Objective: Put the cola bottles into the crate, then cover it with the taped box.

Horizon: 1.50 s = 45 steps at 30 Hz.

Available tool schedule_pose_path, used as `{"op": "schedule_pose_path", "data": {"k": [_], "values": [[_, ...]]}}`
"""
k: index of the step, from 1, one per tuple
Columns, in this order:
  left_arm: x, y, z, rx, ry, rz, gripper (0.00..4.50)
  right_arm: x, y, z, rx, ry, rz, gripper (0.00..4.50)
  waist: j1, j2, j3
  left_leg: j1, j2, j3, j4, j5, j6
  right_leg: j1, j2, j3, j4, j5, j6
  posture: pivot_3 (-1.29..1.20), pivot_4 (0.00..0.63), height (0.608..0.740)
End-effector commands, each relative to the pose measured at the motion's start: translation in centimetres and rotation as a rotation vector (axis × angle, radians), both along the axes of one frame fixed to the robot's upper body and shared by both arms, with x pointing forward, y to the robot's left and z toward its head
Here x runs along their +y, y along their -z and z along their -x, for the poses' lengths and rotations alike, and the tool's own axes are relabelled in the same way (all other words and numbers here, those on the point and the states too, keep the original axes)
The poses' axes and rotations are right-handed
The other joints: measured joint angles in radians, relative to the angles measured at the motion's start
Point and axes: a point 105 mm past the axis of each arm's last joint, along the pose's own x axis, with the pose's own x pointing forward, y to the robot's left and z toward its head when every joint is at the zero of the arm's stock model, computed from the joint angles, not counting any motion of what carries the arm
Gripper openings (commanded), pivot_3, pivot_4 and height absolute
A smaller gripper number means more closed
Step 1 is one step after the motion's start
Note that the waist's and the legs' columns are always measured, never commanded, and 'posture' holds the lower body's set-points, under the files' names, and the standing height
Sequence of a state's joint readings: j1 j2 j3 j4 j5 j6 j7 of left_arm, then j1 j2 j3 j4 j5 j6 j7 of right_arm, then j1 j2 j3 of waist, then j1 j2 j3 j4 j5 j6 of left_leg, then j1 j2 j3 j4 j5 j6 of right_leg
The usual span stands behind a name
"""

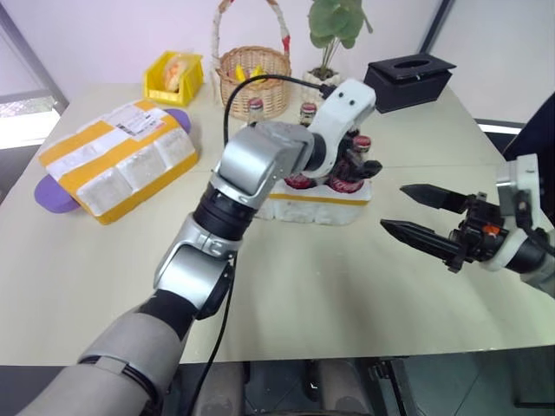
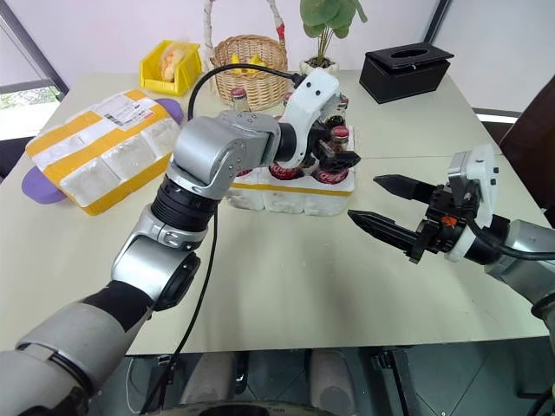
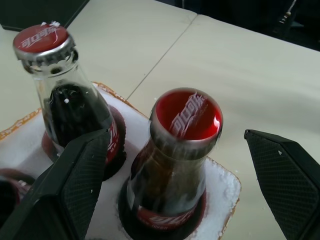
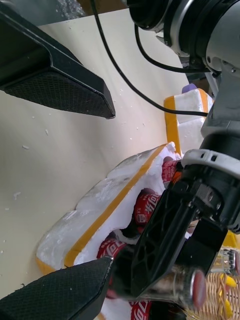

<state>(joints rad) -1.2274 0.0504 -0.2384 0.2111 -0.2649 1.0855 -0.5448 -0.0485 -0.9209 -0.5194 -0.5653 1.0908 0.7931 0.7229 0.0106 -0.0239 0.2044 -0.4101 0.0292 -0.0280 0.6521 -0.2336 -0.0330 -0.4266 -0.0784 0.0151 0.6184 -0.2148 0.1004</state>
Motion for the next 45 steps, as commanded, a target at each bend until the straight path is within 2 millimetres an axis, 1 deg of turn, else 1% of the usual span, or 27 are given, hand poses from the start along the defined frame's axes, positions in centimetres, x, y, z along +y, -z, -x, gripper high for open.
{"op": "schedule_pose_path", "data": {"k": [1, 4, 6, 8, 10, 13, 14, 15, 18, 20, 22, 23, 24, 26, 27, 28, 31, 33, 35, 37, 39, 40, 43, 45], "values": [[-0.3, -5.0, 1.5, -0.099, 0.086, 0.088, 4.47, -0.1, -1.0, 0.1, -0.056, -0.002, 0.012, 4.5, 0.0, 0.0, 0.0, 0.0, 0.0, 0.0, 0.0, 0.0, 0.0, 0.0, 0.0, 0.0, 0.0, 0.0, 0.0, 0.0, 0.15, 0.74], [-0.3, -7.6, 2.4, -0.126, 0.156, 0.141, 4.47, -0.2, -1.0, 0.0, -0.057, -0.002, 0.014, 4.5, 0.0, 0.0, 0.0, 0.0, 0.0, 0.0, 0.0, 0.0, 0.0, 0.0, 0.0, 0.0, 0.0, 0.0, 0.0, 0.0, 0.15, 0.74], [-0.1, -8.7, 2.4, -0.137, 0.158, 0.157, 4.47, -0.2, -1.0, 0.0, -0.057, -0.002, 0.015, 4.5, 0.0, 0.0, 0.0, 0.0, 0.0, 0.0, -0.001, 0.0, 0.0, 0.0, 0.0, 0.0, -0.001, 0.0, 0.0, 0.0, 0.15, 0.74], [0.7, -11.4, 2.2, -0.176, 0.143, 0.208, 4.47, -0.2, -1.0, -0.1, -0.056, -0.006, 0.019, 4.5, 0.0, 0.0, 0.0, 0.0, 0.0, 0.0, 0.0, 0.0, 0.0, 0.0, 0.0, 0.0, -0.001, -0.001, 0.001, 0.0, 0.15, 0.74], [2.2, -14.1, 1.6, -0.236, 0.106, 0.255, 4.47, -0.2, -1.0, -0.2, -0.057, -0.012, 0.022, 4.5, -0.004, 0.0, 0.0, 0.0, 0.0, 0.0, 0.0, 0.0, 0.0, 0.0, 0.0, 0.0, -0.001, -0.001, 0.001, 0.0, 0.15, 0.74], [5.3, -16.8, 0.4, -0.319, 0.037, 0.29, 4.47, 0.0, -1.1, -0.4, -0.059, -0.023, 0.027, 4.5, -0.018, 0.0, 0.0, 0.001, 0.0, 0.0, -0.001, 0.0, 0.0, 0.0, 0.0, 0.0, -0.001, -0.002, 0.002, 0.0, 0.15, 0.74], [6.8, -17.5, -0.3, -0.356, -0.003, 0.289, 4.47, 0.0, -1.1, -0.4, -0.059, -0.025, 0.029, 4.5, -0.021, 0.0, 0.0, 0.001, 0.0, 0.0, -0.002, 0.0, 0.0, 0.0, 0.0, 0.0, -0.001, -0.002, 0.002, 0.0, 0.15, 0.74], [8.7, -18.0, -1.1, -0.392, -0.059, 0.267, 4.47, -0.1, -1.2, -0.4, -0.059, -0.027, 0.031, 4.5, -0.023, 0.0, 0.0, 0.001, 0.0, 0.0, -0.003, 0.0, 0.0, 0.0, 0.0, 0.0, -0.001, -0.001, 0.002, 0.0, 0.15, 0.74], [14.0, -18.6, -3.2, -0.539, -0.229, 0.156, 4.47, -0.4, -1.3, -0.4, -0.056, -0.032, 0.04, 4.5, -0.03, 0.001, 0.0, 0.002, 0.0, 0.001, -0.003, 0.0, 0.0, 0.0, 0.0, 0.001, -0.001, 0.0, 0.001, 0.0, 0.15, 0.74], [18.0, -18.3, -4.4, -0.618, -0.359, 0.058, 4.47, -0.8, -1.5, -0.5, -0.054, -0.03, 0.047, 4.5, -0.027, 0.001, 0.0, 0.002, 0.0, 0.001, -0.004, 0.0, 0.0, -0.001, 0.0, 0.001, 0.0, 0.0, 0.0, 0.0, 0.15, 0.74], [21.2, -17.9, -4.9, -0.699, -0.456, -0.051, 4.47, -1.0, -1.8, -0.6, -0.057, -0.03, 0.054, 4.5, -0.024, 0.0, 0.0, 0.002, 0.0, 0.001, -0.003, 0.0, 0.0, -0.001, 0.0, 0.001, 0.0, 0.001, 0.002, 0.0, 0.15, 0.74], [23.0, -17.5, -5.1, -0.754, -0.507, -0.138, 4.47, -1.1, -2.0, -0.6, -0.059, -0.031, 0.057, 4.5, -0.024, 0.0, 0.0, 0.001, 0.0, 0.001, -0.004, 0.0, 0.0, -0.001, 0.0, 0.001, -0.001, 0.001, 0.003, 0.0, 0.15, 0.74], [24.4, -17.1, -5.2, -0.792, -0.544, -0.212, 4.47, -1.2, -2.3, -0.7, -0.064, -0.034, 0.061, 4.5, -0.023, 0.0, 0.0, 0.001, 0.0, 0.001, -0.003, 0.0, 0.0, -0.001, 0.0, 0.001, -0.001, 0.002, 0.003, 0.0, 0.15, 0.74], [27.7, -15.7, -5.2, -0.796, -0.625, -0.315, 4.47, -1.3, -2.8, -0.8, -0.073, -0.039, 0.067, 4.5, -0.022, 0.0, 0.0, 0.001, 0.0, 0.002, -0.003, 0.0, 0.0, -0.001, 0.0, 0.001, -0.001, 0.002, 0.003, 0.0, 0.15, 0.74], [28.8, -15.3, -5.1, -0.791, -0.65, -0.339, 4.47, -1.3, -3.0, -0.7, -0.076, -0.041, 0.07, 4.5, -0.023, 0.0, 0.0, 0.001, 0.0, 0.002, -0.003, 0.0, 0.0, -0.001, 0.0, 0.001, -0.001, 0.002, 0.003, 0.0, 0.15, 0.74], [30.4, -14.5, -4.8, -0.8, -0.683, -0.408, 4.47, -1.3, -3.2, -0.7, -0.077, -0.049, 0.073, 4.5, -0.022, 0.0, 0.0, 0.001, 0.0, 0.002, -0.003, 0.0, 0.0, -0.001, 0.0, 0.001, -0.001, 0.002, 0.003, 0.0, 0.15, 0.74], [35.3, -11.8, -3.3, -0.816, -0.779, -0.646, 4.47, -1.4, -3.4, -0.7, -0.072, -0.058, 0.083, 4.5, -0.025, -0.001, 0.0, 0.001, 0.001, 0.002, -0.004, 0.0, 0.0, -0.001, 0.0, 0.001, -0.001, 0.002, 0.004, 0.0, 0.15, 0.74], [38.0, -10.3, -2.1, -0.804, -0.837, -0.763, 4.47, -1.5, -3.3, -0.7, -0.068, -0.058, 0.085, 4.5, -0.027, -0.001, 0.0, 0.001, 0.001, 0.003, -0.004, 0.0, 0.0, -0.001, 0.0, 0.002, -0.001, 0.002, 0.004, 0.0, 0.15, 0.74], [40.2, -8.7, -0.7, -0.802, -0.874, -0.892, 4.47, -1.6, -3.3, -0.8, -0.065, -0.057, 0.085, 4.5, -0.027, -0.001, 0.0, 0.001, 0.001, 0.003, -0.004, 0.0, 0.0, -0.001, 0.0, 0.002, 0.0, 0.002, 0.004, 0.0, 0.15, 0.74], [42.0, -7.5, 0.6, -0.831, -0.884, -1.053, 4.47, -1.7, -3.1, -0.9, -0.063, -0.056, 0.089, 4.5, -0.024, -0.001, 0.0, 0.002, 0.002, 0.003, -0.003, 0.0, 0.0, -0.001, -0.001, 0.002, 0.001, 0.002, 0.004, 0.0, 0.15, 0.74], [43.3, -6.2, 1.8, -0.836, -0.881, -1.157, 4.47, -1.7, -3.0, -1.0, -0.061, -0.056, 0.09, 4.5, -0.022, -0.002, 0.0, 0.002, 0.002, 0.004, -0.003, 0.0, 0.0, -0.002, -0.001, 0.002, 0.001, 0.0, 0.0, 0.0, 0.15, 0.74], [44.2, -5.5, 2.5, -0.817, -0.903, -1.182, 4.47, -1.7, -3.0, -1.0, -0.059, -0.058, 0.089, 4.5, -0.021, -0.002, 0.0, 0.002, 0.002, 0.004, -0.003, 0.0, 0.0, -0.002, -0.001, 0.002, 0.001, 0.0, 0.0, 0.0, 0.15, 0.74], [47.2, -2.3, 5.3, -0.715, -0.998, -1.224, 4.47, -1.7, -2.8, -1.1, -0.044, -0.064, 0.086, 4.5, -0.023, -0.002, 0.0, 0.003, 0.002, 0.006, -0.003, 0.0, 0.0, -0.001, -0.003, 0.002, 0.001, 0.001, -0.001, 0.0, 0.15, 0.74], [48.1, -1.4, 6.8, -0.703, -1.026, -1.29, 4.47, -1.8, -2.6, -1.2, -0.034, -0.067, 0.088, 4.5, -0.024, -0.002, 0.0, 0.003, 0.003, 0.007, -0.003, 0.0, -0.001, -0.002, -0.003, 0.002, 0.001, 0.001, -0.002, 0.0, 0.15, 0.74]]}}
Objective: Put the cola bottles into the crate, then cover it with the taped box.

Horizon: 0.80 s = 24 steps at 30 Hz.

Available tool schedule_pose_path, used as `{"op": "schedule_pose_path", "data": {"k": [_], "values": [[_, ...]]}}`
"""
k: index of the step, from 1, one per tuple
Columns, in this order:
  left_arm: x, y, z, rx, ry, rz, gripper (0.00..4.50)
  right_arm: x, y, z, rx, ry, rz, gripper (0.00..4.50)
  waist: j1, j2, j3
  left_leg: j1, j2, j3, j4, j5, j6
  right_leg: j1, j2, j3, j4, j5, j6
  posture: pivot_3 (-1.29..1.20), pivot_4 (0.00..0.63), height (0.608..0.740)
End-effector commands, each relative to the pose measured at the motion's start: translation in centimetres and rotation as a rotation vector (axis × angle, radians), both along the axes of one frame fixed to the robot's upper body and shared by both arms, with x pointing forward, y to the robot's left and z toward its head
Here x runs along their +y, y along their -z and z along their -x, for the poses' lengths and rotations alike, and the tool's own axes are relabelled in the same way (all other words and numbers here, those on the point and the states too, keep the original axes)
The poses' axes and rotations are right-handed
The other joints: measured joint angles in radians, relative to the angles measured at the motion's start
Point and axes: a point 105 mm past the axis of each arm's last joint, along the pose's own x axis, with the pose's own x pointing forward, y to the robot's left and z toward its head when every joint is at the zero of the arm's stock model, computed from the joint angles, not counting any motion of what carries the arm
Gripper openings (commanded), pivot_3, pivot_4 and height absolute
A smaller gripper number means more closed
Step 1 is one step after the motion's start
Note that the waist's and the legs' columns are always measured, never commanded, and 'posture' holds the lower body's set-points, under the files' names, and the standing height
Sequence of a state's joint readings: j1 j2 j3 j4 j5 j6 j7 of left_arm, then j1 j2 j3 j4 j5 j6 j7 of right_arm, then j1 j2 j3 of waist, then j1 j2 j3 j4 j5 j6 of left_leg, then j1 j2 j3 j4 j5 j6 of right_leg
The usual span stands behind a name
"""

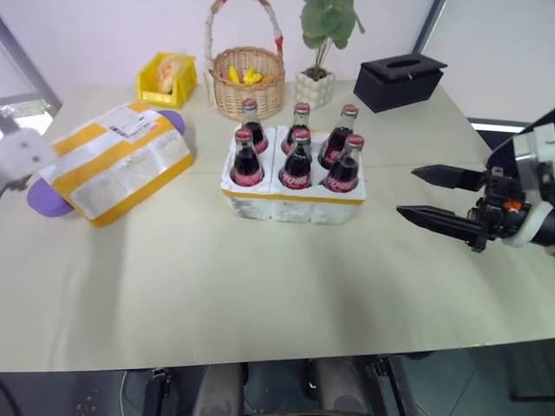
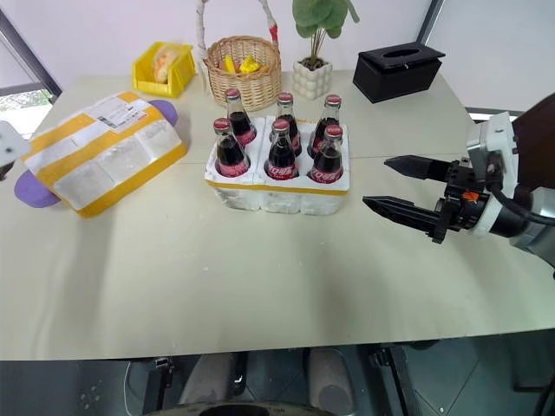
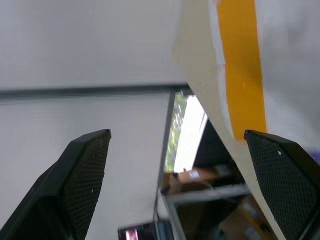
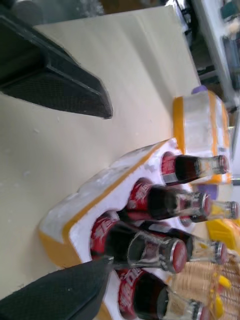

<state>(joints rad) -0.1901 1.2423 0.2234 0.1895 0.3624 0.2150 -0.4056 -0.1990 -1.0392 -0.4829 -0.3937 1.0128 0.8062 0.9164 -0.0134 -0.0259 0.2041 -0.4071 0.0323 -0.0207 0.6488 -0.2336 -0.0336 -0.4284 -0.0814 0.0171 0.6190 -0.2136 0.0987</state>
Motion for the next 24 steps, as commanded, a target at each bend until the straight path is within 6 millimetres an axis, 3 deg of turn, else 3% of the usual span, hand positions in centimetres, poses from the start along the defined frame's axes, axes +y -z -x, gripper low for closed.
{"op": "schedule_pose_path", "data": {"k": [1, 5, 8, 14, 19, 24], "values": [[1.1, -1.8, 2.3, -0.087, -0.075, -0.079, 4.47, -0.3, -0.5, 0.1, -0.019, 0.0, 0.006, 4.5, 0.001, -0.001, 0.0, 0.0, 0.0, 0.0, 0.0, 0.0, 0.0, -0.001, 0.0, 0.0, 0.0, 0.0, 0.0, 0.0, 0.15, 0.74], [1.0, 1.5, 4.7, 0.044, -0.107, 0.004, 4.47, -0.6, -0.3, 0.1, -0.007, -0.005, 0.02, 4.5, 0.003, -0.001, 0.0, -0.001, 0.0, 0.001, -0.001, 0.0, 0.0, -0.001, 0.0, 0.0, -0.001, 0.0, 0.0, 0.0, 0.15, 0.74], [-0.8, 2.0, 5.3, 0.073, -0.082, 0.002, 4.47, -0.7, -0.3, -0.1, 0.001, -0.007, 0.018, 4.5, 0.004, -0.001, 0.0, -0.001, 0.0, 0.001, -0.001, 0.0, 0.0, -0.001, -0.001, 0.0, -0.002, 0.0, -0.001, 0.0, 0.15, 0.74], [-2.9, 5.7, 3.8, 0.1, -0.031, 0.057, 4.47, -0.1, -0.3, -0.8, -0.006, -0.033, 0.0, 4.5, 0.001, 0.0, -0.001, 0.0, 0.001, 0.001, -0.001, 0.0, 0.0, -0.001, -0.001, 0.0, -0.002, 0.001, -0.002, 0.0, 0.15, 0.74], [-2.7, 7.2, 2.4, 0.096, -0.042, 0.059, 4.47, -0.1, -0.2, -0.7, -0.003, -0.036, 0.021, 4.5, 0.0, 0.0, -0.001, -0.001, 0.002, 0.002, -0.001, 0.0, 0.0, -0.002, 0.001, 0.0, -0.002, 0.001, -0.002, 0.0, 0.15, 0.74], [-2.5, 7.3, 0.8, 0.063, -0.037, 0.053, 4.47, -0.5, -0.6, -0.4, -0.011, -0.022, 0.026, 4.5, 0.002, 0.0, -0.001, -0.001, 0.001, 0.002, -0.001, 0.0, 0.0, -0.002, 0.001, 0.0, -0.002, 0.001, -0.002, 0.0, 0.15, 0.74]]}}
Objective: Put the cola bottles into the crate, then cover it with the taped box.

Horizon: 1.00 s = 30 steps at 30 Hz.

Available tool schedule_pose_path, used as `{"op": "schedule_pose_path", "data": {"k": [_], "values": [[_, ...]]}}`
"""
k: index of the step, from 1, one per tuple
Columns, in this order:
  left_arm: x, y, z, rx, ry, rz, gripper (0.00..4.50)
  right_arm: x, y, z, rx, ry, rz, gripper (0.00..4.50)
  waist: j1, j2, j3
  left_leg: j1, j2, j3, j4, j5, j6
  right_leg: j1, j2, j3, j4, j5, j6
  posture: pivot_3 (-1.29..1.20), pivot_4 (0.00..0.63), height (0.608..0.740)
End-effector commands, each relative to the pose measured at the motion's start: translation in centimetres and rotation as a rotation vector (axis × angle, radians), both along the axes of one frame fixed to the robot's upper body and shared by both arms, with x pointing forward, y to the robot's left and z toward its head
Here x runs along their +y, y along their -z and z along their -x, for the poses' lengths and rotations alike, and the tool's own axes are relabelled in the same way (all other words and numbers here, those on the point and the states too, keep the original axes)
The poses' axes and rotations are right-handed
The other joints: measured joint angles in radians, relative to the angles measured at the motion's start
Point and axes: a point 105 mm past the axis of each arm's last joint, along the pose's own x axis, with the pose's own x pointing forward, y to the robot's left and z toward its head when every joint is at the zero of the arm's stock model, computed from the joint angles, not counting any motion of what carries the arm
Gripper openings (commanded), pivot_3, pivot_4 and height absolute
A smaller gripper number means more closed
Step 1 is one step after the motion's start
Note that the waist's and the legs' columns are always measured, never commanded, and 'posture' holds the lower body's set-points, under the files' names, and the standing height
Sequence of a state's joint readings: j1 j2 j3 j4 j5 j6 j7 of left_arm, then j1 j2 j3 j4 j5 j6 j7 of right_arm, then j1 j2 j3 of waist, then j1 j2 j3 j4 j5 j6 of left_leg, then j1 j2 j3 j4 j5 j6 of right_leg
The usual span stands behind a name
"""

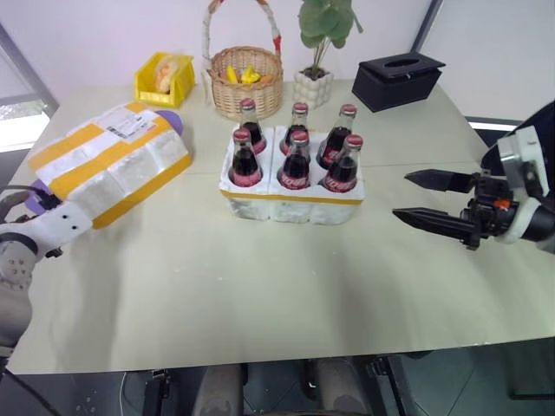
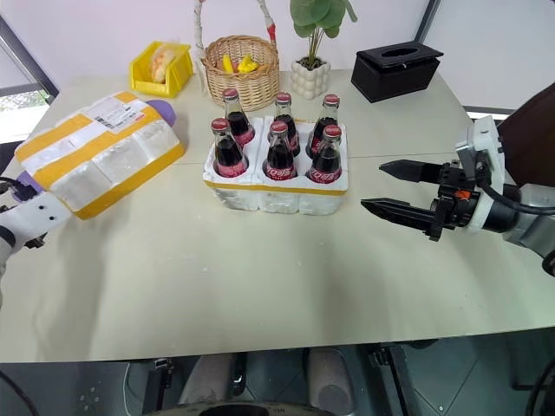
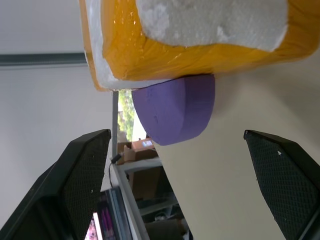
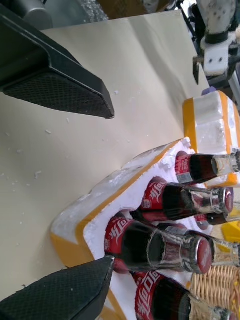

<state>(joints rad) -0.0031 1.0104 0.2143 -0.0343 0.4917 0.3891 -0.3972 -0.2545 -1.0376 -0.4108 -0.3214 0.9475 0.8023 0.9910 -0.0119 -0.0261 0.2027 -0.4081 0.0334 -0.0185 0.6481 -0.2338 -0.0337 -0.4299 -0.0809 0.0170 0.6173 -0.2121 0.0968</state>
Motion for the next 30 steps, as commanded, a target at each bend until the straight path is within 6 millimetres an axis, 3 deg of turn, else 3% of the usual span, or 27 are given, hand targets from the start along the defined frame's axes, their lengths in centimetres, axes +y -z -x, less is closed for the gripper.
{"op": "schedule_pose_path", "data": {"k": [1, 8, 21, 24, 27, 30], "values": [[0.3, -0.6, -1.2, -0.052, -0.003, -0.022, 4.47, -0.4, -1.4, 0.6, -0.056, 0.013, 0.011, 4.5, 0.001, 0.0, 0.0, 0.0, 0.0, 0.0, 0.0, 0.0, 0.0, 0.0, 0.0, 0.0, 0.0, 0.0, 0.0, 0.0, 0.15, 0.74], [1.2, 0.5, -3.8, -0.079, -0.031, -0.008, 4.47, -0.7, -1.9, 1.0, -0.071, 0.031, 0.024, 4.5, 0.001, -0.001, 0.0, 0.001, 0.0, 0.0, 0.001, 0.0, 0.0, 0.001, 0.0, 0.0, 0.001, 0.001, 0.001, 0.0, 0.15, 0.74], [2.5, 1.8, -6.0, -0.082, -0.08, 0.035, 4.47, -0.7, -2.4, 1.5, -0.094, 0.046, 0.031, 4.5, 0.001, -0.001, -0.001, 0.001, 0.0, 0.0, 0.002, 0.0, 0.0, 0.001, 0.0, 0.0, 0.002, 0.001, 0.002, 0.0, 0.15, 0.74], [2.5, 2.2, -6.3, -0.082, -0.086, 0.079, 3.59, -0.7, -2.2, 1.6, -0.091, 0.056, 0.028, 4.5, 0.001, -0.001, -0.001, 0.001, 0.0, 0.0, 0.001, 0.0, 0.0, 0.001, 0.0, 0.0, 0.002, 0.001, 0.002, 0.0, 0.15, 0.74], [2.3, 1.9, -6.8, -0.088, -0.076, 0.08, 2.01, -0.7, -2.2, 1.7, -0.091, 0.06, 0.022, 4.5, 0.001, -0.002, -0.001, 0.001, 0.0, 0.0, 0.002, 0.0, 0.0, 0.001, 0.0, 0.0, 0.002, 0.001, 0.002, 0.0, 0.15, 0.74], [2.3, 1.6, -7.1, -0.099, -0.078, 0.08, 0.78, -0.7, -2.2, 1.7, -0.093, 0.063, 0.022, 4.5, 0.002, -0.001, -0.002, 0.001, 0.0, 0.0, 0.002, 0.0, 0.0, 0.001, 0.0, 0.0, 0.003, 0.002, 0.002, 0.0, 0.15, 0.74]]}}
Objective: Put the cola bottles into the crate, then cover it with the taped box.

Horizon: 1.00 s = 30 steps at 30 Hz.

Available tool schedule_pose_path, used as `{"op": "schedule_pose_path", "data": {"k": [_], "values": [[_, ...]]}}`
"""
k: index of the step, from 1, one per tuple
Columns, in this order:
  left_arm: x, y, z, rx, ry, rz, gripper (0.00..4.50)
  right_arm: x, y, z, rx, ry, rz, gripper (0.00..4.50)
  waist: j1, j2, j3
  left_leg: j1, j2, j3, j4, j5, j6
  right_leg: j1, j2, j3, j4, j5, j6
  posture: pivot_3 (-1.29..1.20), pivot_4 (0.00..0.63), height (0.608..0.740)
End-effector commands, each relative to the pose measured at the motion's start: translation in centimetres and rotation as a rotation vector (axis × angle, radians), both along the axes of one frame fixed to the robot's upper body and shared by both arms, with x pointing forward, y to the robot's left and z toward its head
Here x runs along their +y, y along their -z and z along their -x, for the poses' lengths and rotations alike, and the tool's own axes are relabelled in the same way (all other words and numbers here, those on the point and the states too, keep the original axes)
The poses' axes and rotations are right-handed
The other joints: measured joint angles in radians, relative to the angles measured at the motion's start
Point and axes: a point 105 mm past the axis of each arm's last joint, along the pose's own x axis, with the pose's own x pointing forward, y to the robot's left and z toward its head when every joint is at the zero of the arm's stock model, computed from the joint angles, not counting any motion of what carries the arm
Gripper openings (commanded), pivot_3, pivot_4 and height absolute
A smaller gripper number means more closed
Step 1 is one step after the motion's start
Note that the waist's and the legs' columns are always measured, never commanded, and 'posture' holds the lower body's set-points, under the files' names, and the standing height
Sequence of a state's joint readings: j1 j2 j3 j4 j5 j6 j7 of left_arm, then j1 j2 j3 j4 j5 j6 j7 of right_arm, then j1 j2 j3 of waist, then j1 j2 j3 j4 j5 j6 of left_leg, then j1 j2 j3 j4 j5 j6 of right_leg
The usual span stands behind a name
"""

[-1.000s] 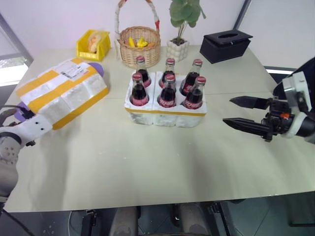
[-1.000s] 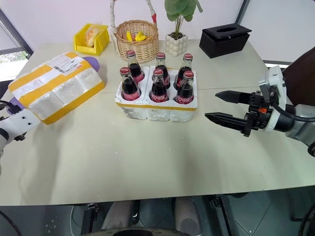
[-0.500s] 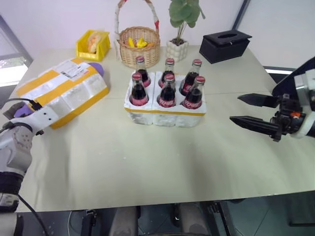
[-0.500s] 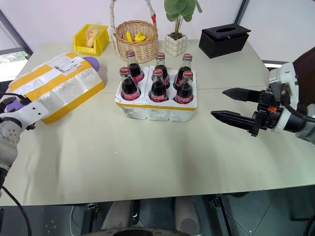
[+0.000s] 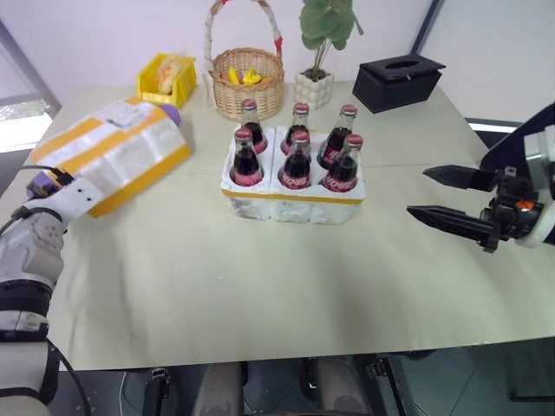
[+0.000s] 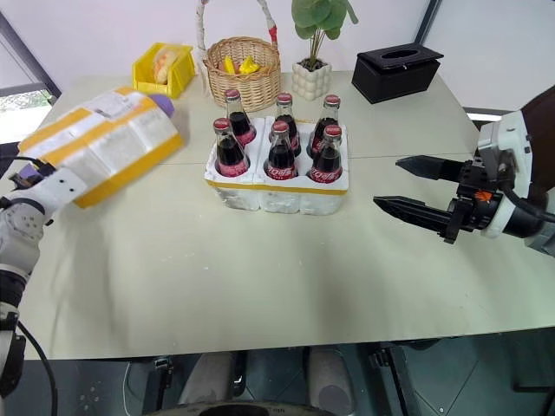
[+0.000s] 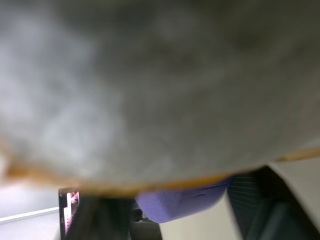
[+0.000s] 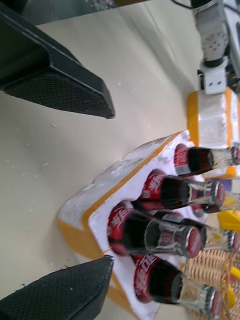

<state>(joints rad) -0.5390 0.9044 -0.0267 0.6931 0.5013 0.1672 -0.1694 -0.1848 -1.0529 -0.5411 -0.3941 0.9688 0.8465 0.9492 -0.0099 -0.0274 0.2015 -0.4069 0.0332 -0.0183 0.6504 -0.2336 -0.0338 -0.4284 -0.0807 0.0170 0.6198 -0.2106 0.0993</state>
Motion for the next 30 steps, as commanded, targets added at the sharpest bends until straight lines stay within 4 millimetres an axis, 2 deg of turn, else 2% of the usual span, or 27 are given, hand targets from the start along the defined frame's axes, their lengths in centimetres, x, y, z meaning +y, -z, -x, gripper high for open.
{"op": "schedule_pose_path", "data": {"k": [1, 8, 17, 22, 30], "values": [[-0.1, 0.0, -0.3, 0.01, 0.01, -0.001, 0.52, 0.2, -1.2, 0.5, -0.053, -0.008, -0.001, 4.5, 0.0, 0.001, -0.001, 0.0, 0.0, 0.0, 0.0, 0.0, 0.0, 0.0, 0.0, 0.0, 0.0, 0.0, 0.0, 0.0, 0.15, 0.74], [-0.2, -1.3, -0.9, -0.026, 0.016, -0.012, 0.48, 0.1, -1.2, 0.4, -0.059, -0.001, -0.004, 4.5, 0.002, 0.001, -0.001, 0.0, 0.0, 0.0, 0.0, 0.0, 0.0, 0.001, 0.0, 0.0, 0.0, 0.0, 0.0, 0.0, 0.15, 0.74], [-0.4, -4.6, -1.6, -0.093, 0.057, -0.054, 0.48, 0.2, -2.2, 0.4, -0.1, -0.005, -0.02, 4.5, 0.001, 0.0, -0.001, -0.001, 0.0, 0.0, 0.0, 0.0, 0.0, 0.0, 0.0, 0.0, -0.001, 0.0, 0.0, 0.0, 0.15, 0.74], [-1.0, -7.9, -2.4, -0.153, 0.104, -0.095, 0.48, 1.2, -3.0, 0.8, -0.114, -0.056, -0.049, 4.5, 0.0, 0.0, -0.001, -0.001, 0.0, 0.0, 0.0, 0.0, 0.0, 0.0, 0.0, 0.0, -0.002, 0.0, 0.001, 0.0, 0.15, 0.74], [-2.0, -13.8, -3.1, -0.251, 0.178, -0.176, 0.48, 1.1, -3.3, 0.5, -0.147, -0.042, -0.059, 4.5, -0.001, -0.001, 0.0, -0.001, 0.0, 0.0, -0.001, 0.0, 0.0, 0.0, 0.0, 0.0, -0.003, 0.001, 0.001, 0.0, 0.15, 0.74]]}}
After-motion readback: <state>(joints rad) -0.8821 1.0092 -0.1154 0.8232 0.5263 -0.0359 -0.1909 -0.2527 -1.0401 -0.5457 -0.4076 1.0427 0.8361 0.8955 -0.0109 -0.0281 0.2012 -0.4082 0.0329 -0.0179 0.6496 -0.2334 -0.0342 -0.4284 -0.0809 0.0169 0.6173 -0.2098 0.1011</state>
